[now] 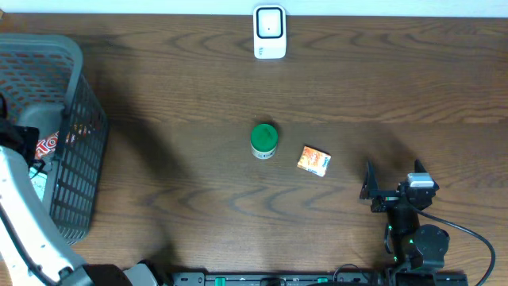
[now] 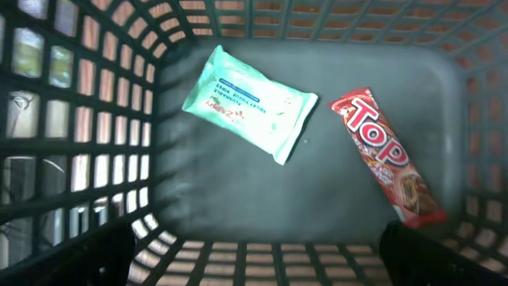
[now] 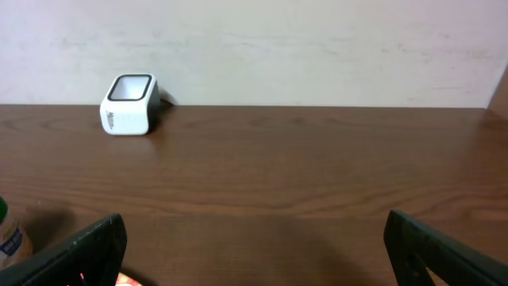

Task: Scan the item barcode
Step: 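Grasp the red Top chocolate bar in the basket with left gripper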

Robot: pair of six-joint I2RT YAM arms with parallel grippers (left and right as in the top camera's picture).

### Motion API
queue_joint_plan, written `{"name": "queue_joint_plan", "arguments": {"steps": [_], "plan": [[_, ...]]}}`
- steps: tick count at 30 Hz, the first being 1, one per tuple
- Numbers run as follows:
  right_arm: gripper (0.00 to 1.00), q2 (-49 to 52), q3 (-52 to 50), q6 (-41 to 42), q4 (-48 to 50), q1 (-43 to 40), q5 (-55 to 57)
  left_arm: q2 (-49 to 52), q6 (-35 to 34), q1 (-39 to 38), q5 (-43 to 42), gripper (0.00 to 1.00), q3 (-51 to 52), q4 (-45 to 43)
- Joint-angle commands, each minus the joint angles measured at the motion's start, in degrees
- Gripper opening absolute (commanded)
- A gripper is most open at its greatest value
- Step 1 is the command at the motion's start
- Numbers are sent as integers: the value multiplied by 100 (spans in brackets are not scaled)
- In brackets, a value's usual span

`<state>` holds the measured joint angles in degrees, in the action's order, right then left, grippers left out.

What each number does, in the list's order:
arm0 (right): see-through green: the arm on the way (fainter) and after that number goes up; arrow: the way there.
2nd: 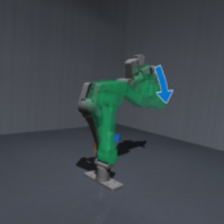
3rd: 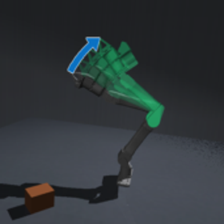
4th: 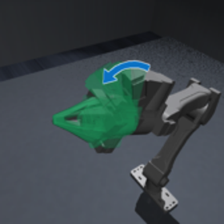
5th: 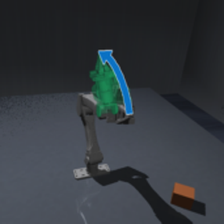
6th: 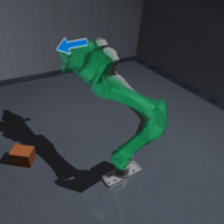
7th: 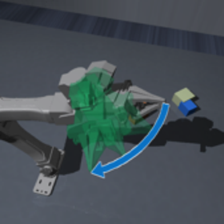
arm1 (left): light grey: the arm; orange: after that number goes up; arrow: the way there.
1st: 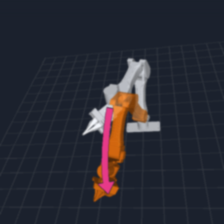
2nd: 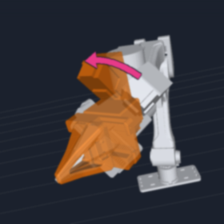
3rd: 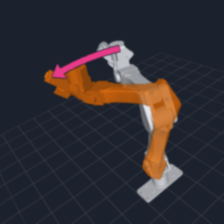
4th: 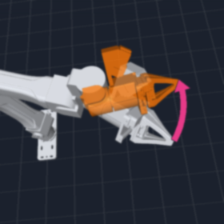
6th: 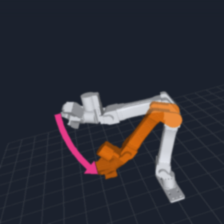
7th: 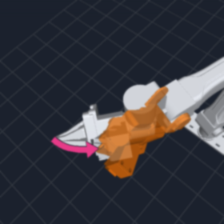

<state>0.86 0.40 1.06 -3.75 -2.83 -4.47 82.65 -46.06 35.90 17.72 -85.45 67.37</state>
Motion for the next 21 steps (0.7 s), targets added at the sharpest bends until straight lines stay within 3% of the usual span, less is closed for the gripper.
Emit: {"name": "queue_joint_plan", "arguments": {"steps": [1,12,21], "plan": [[99,-11,-9,81,-20,-9,7,282,105,15,66,100,66,-280],[99,-11,-9,81,-20,-9,7,1683,-164,15,-1137,98,66,-1521],[99,-11,-9,81,-20,-9,7,2608,-162,13,-1134,98,63,-2413]]}}
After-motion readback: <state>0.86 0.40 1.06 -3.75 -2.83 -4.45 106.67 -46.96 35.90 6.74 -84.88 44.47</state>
